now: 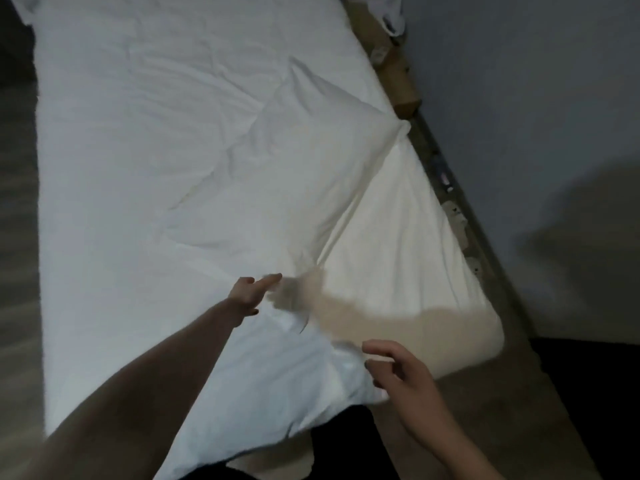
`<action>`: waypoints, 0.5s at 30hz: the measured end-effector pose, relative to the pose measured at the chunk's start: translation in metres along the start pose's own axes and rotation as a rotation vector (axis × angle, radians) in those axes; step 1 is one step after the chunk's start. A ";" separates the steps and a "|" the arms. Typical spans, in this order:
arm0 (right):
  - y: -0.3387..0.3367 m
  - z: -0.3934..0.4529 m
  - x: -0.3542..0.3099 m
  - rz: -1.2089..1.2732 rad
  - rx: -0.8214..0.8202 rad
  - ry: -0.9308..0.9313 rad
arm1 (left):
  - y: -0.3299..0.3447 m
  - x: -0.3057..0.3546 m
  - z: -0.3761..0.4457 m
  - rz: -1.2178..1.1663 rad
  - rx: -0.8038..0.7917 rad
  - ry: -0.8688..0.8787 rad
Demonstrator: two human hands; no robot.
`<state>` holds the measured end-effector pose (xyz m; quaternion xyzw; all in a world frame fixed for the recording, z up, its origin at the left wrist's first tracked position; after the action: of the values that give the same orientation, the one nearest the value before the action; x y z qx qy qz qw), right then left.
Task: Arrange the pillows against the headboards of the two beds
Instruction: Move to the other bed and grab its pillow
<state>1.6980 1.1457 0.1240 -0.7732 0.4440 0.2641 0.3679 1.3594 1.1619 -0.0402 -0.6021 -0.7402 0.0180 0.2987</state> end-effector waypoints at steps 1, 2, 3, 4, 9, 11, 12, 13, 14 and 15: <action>-0.013 0.021 0.000 -0.030 -0.042 -0.003 | 0.016 0.008 0.003 -0.056 0.004 -0.045; -0.027 0.040 0.000 -0.057 -0.073 -0.002 | 0.032 0.015 0.011 -0.107 0.013 -0.089; -0.039 0.060 0.001 -0.083 -0.091 -0.006 | 0.047 0.021 0.020 -0.173 0.021 -0.137; -0.050 0.078 0.001 -0.105 -0.106 -0.010 | 0.060 0.025 0.030 -0.235 0.037 -0.193; -0.078 0.142 0.000 -0.164 -0.172 -0.047 | 0.068 0.040 0.054 -0.126 0.219 -0.223; -0.077 0.157 -0.004 -0.160 -0.183 -0.065 | 0.048 0.045 0.052 0.104 0.304 -0.143; -0.075 0.162 -0.005 -0.160 -0.182 -0.066 | 0.038 0.048 0.046 0.173 0.339 -0.097; -0.072 0.166 -0.008 -0.153 -0.182 -0.068 | 0.031 0.052 0.040 0.198 0.352 -0.045; -0.069 0.169 -0.013 -0.157 -0.182 -0.075 | 0.025 0.057 0.030 0.201 0.357 0.006; -0.065 0.169 -0.020 -0.161 -0.191 -0.086 | 0.021 0.063 0.017 0.180 0.356 0.063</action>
<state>1.7325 1.3127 0.0609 -0.8258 0.3371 0.3078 0.3313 1.3635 1.2303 -0.0360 -0.6038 -0.6589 0.1566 0.4205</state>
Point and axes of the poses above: each hand's wrist, its own z-axis towards the middle knuckle, its own y-axis out of the palm, x = y × z, the point moved 6 cm from there along z, towards the middle knuckle, and after that the axes turned 8 degrees about x, right-handed, at the moved point
